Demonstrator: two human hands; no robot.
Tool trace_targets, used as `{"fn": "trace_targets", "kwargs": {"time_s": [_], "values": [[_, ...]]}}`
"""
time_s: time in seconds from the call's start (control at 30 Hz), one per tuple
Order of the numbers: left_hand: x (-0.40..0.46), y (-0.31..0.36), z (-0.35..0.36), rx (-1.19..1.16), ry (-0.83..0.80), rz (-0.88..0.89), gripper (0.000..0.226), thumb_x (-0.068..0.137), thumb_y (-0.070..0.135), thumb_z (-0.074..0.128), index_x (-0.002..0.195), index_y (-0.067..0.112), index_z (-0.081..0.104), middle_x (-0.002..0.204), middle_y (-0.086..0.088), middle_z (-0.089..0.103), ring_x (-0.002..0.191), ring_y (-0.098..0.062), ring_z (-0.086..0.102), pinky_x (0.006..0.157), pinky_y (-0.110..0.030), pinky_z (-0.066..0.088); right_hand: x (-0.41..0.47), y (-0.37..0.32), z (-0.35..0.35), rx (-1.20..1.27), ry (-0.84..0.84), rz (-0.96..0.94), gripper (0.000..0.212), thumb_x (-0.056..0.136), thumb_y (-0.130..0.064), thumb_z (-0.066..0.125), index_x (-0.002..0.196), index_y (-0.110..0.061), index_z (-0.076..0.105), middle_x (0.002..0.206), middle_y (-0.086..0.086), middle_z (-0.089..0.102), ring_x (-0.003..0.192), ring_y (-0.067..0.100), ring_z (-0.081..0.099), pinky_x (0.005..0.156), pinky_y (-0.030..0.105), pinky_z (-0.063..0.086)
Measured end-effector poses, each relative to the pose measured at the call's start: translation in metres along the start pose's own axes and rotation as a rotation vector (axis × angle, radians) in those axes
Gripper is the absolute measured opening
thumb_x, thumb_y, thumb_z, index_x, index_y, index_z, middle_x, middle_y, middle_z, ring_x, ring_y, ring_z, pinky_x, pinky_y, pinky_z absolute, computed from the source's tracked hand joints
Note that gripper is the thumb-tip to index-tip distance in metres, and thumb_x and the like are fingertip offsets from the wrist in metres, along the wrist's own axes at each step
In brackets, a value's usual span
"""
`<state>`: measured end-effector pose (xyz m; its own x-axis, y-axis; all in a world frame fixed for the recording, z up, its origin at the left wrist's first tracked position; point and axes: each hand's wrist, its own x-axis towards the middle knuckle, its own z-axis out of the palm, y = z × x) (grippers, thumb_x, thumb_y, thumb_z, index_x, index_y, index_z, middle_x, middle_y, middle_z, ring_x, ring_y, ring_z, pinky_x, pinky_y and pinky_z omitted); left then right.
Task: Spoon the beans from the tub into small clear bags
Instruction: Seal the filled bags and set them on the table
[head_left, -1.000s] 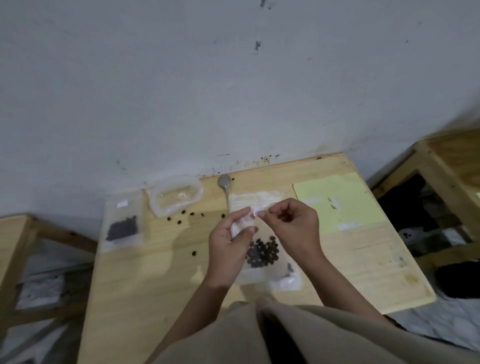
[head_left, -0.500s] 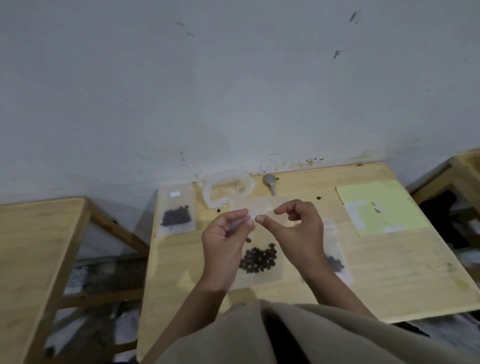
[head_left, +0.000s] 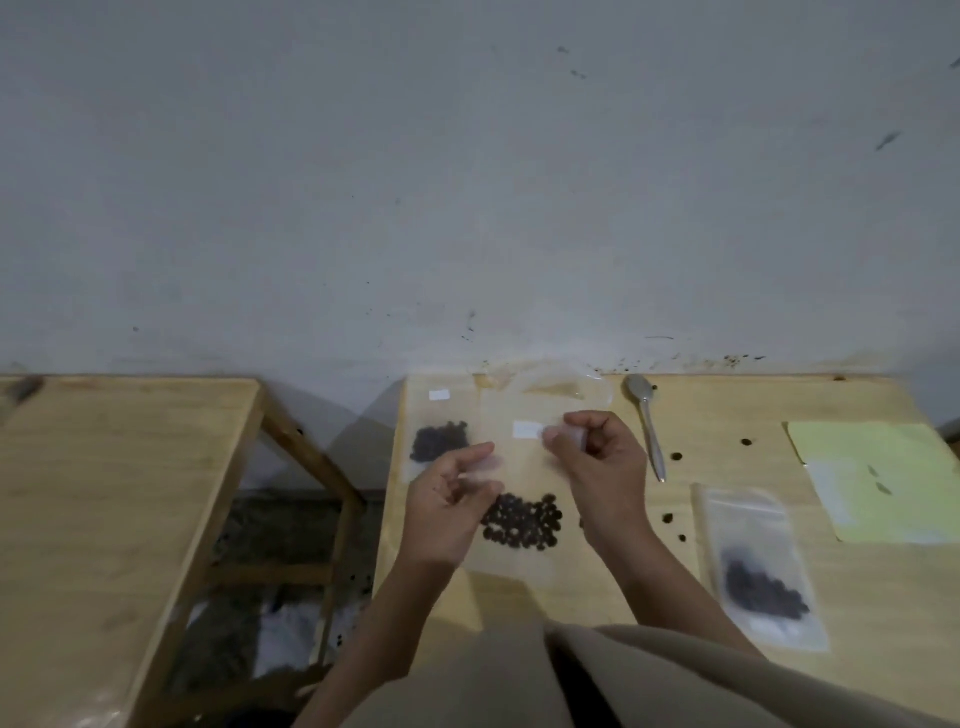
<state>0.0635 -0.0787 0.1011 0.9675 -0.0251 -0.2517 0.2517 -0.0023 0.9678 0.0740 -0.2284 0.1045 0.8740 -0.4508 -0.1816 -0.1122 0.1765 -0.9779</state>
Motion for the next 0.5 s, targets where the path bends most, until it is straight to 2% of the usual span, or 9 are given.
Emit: {"fn": "trace_targets", "kwargs": {"time_s": [0.1,0.2,0.27,0.37,0.43,0.5], "values": [[0.025,-0.012,-0.012,-0.017,0.125,-0.043,0.034,0.086,-0.001,0.063,0.102,0.029,0.063,0.111,0.008,0.063,0.105,-0.017,0.062,0.094,-0.041,0.053,0.014,0.019,0.014,-0.238,-0.144,0.033,0.031,0.078,-0.009,0.074,0.102,-0.024,0.061,0.087,0.003,0.067,0.074,0.016,0.066,0.069,0.033,0.057],[0.056,-0.026,-0.023,0.055,0.182,-0.057,0.035,0.088,0.000,0.060,0.115,0.022,0.058,0.121,0.004,0.057,0.117,-0.019,0.055,0.099,-0.042,0.049,0.022,0.041,0.025,-0.475,-0.293,0.094,0.050,0.074,-0.009,0.076,0.116,-0.025,0.054,0.096,0.002,0.061,0.076,0.014,0.064,0.065,0.025,0.056],[0.075,-0.035,-0.032,0.221,0.186,-0.052,0.038,0.090,0.004,0.060,0.126,0.016,0.054,0.127,-0.003,0.055,0.117,-0.017,0.053,0.097,-0.035,0.048,0.027,0.055,0.036,-0.544,-0.343,0.158,0.060,0.072,-0.008,0.078,0.123,-0.022,0.051,0.101,0.002,0.057,0.075,0.016,0.063,0.062,0.023,0.055],[0.098,-0.049,-0.043,0.525,0.166,0.017,0.041,0.091,0.009,0.059,0.131,0.007,0.051,0.130,-0.010,0.055,0.117,-0.020,0.051,0.095,-0.025,0.039,0.040,0.072,0.055,-0.650,-0.336,0.155,0.060,0.073,-0.008,0.077,0.126,-0.018,0.051,0.110,0.004,0.054,0.073,0.009,0.060,0.055,0.009,0.047],[0.110,-0.059,-0.048,0.634,0.131,0.029,0.040,0.091,0.011,0.059,0.130,0.003,0.051,0.131,-0.012,0.054,0.120,-0.025,0.051,0.097,-0.023,0.036,0.050,0.082,0.068,-0.756,-0.333,0.107,0.058,0.075,-0.012,0.076,0.127,-0.016,0.051,0.115,0.004,0.051,0.082,0.009,0.060,0.062,0.005,0.044],[0.121,-0.068,-0.050,0.681,0.088,-0.016,0.041,0.090,0.014,0.060,0.129,0.004,0.052,0.132,-0.013,0.053,0.120,-0.028,0.052,0.099,-0.027,0.040,0.058,0.089,0.079,-0.861,-0.353,0.067,0.058,0.077,-0.016,0.074,0.129,-0.014,0.050,0.121,0.005,0.048,0.098,0.016,0.058,0.078,0.010,0.043]]}}
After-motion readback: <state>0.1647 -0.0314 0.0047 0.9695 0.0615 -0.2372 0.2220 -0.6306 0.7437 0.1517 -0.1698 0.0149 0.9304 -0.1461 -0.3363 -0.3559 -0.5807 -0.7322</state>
